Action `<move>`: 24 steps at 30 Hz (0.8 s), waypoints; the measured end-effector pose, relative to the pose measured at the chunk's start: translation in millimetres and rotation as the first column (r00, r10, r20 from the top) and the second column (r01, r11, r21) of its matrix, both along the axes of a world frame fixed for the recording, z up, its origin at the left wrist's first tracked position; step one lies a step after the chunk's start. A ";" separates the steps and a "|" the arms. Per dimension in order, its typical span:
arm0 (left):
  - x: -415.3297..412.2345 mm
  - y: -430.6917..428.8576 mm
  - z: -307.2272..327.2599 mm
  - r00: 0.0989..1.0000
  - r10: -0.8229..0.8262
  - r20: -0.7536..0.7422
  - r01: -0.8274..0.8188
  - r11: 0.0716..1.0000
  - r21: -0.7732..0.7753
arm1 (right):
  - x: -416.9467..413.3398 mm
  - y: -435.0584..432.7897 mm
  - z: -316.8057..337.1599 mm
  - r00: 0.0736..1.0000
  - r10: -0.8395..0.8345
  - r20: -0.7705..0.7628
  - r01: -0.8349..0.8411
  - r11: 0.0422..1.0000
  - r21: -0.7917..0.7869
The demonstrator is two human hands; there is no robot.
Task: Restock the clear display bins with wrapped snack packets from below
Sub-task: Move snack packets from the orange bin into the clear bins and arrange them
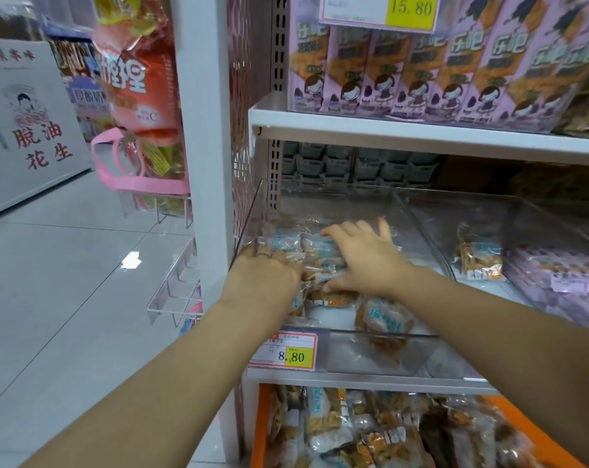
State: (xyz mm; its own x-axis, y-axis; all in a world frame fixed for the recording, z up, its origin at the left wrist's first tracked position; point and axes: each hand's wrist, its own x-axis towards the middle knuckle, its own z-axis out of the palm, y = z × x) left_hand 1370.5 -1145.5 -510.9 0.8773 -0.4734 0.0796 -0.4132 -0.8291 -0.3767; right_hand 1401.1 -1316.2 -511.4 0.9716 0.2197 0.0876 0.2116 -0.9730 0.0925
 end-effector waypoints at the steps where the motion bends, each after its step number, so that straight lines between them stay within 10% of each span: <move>1: 0.0 0.1 -0.2 1.000 -0.001 0.004 0.000 1.000 0.003 | -3.0 -2.9 3.5 1.000 0.013 0.007 -0.013 1.000 0.009; 17: 1.7 0.8 -3.4 1.000 0.000 0.023 0.000 1.000 -0.003 | -7.7 -4.3 1.5 0.968 0.087 0.235 -0.096 0.995 0.026; 24: 2.0 0.5 -5.9 0.999 -0.004 0.046 0.005 1.000 -0.024 | -19.9 5.2 -6.0 0.975 0.148 -0.164 -0.160 0.985 -0.064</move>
